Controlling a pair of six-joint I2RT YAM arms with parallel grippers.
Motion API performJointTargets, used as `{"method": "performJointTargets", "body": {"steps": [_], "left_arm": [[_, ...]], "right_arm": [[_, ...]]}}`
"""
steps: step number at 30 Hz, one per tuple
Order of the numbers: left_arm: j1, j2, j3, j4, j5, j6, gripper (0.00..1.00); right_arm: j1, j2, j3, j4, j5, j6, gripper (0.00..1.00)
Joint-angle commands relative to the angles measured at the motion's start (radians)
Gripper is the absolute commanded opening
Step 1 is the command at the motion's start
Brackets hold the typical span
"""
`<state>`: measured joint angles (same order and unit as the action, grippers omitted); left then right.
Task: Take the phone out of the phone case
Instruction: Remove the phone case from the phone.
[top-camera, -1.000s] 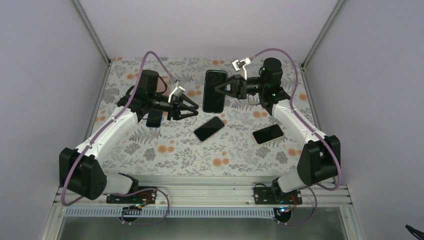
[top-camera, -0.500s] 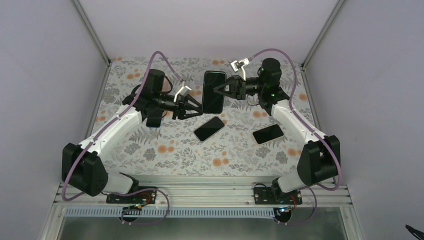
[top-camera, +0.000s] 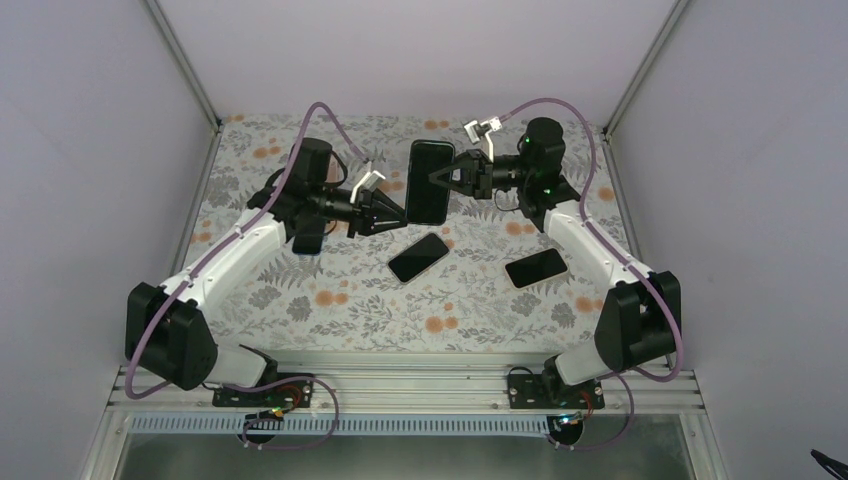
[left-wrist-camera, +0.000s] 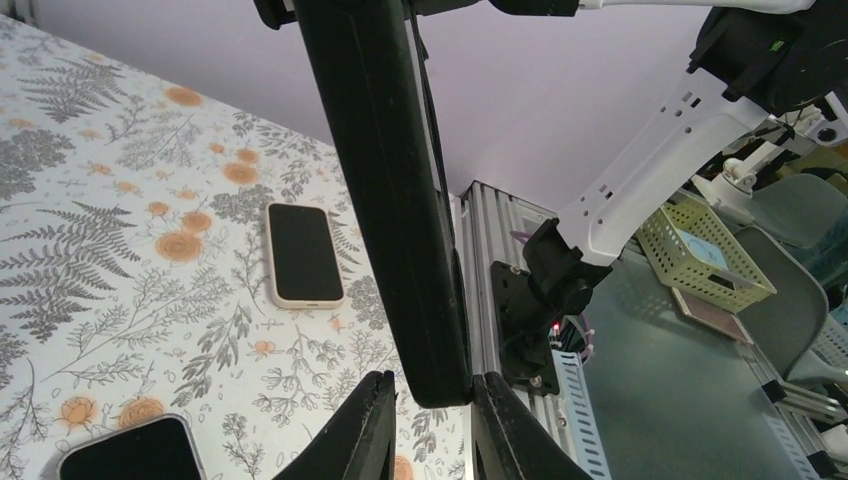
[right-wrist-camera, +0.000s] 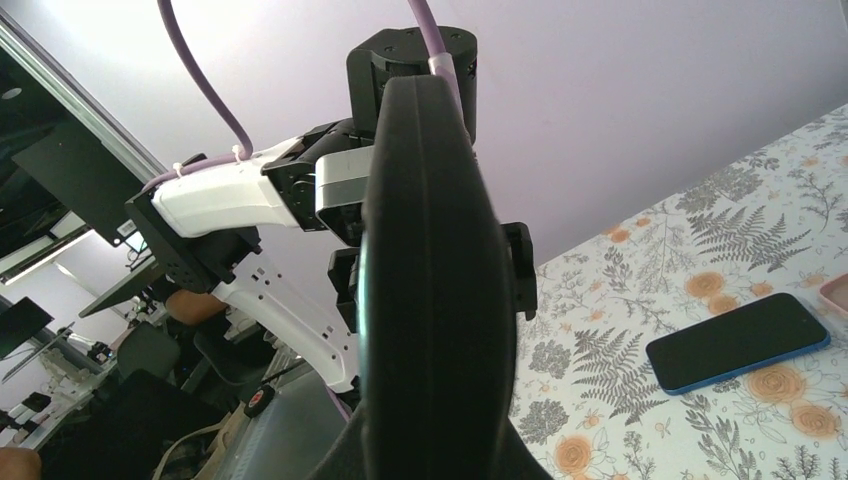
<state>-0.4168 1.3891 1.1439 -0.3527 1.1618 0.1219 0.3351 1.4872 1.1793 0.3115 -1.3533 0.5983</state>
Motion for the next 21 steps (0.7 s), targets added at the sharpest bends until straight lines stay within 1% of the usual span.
{"method": "performJointTargets", "body": {"steps": [1, 5, 13, 21], "left_arm": [[0.01, 0.032, 0.011, 0.046, -0.092, 0.007, 0.19], [0.029, 0.044, -0.002, 0.062, -0.084, -0.003, 0.18], [0.041, 0.041, -0.028, 0.102, 0.017, -0.001, 0.18], [0.046, 0.05, -0.041, 0.121, 0.032, -0.008, 0.18]], "right_arm": [[0.019, -0.064, 0.003, 0.067, -0.074, 0.051, 0.04], [0.021, -0.068, 0.003, 0.074, -0.084, 0.061, 0.04], [0.023, -0.076, -0.006, 0.1, -0.1, 0.089, 0.04], [0.033, -0.079, -0.006, 0.116, -0.12, 0.101, 0.04]]}}
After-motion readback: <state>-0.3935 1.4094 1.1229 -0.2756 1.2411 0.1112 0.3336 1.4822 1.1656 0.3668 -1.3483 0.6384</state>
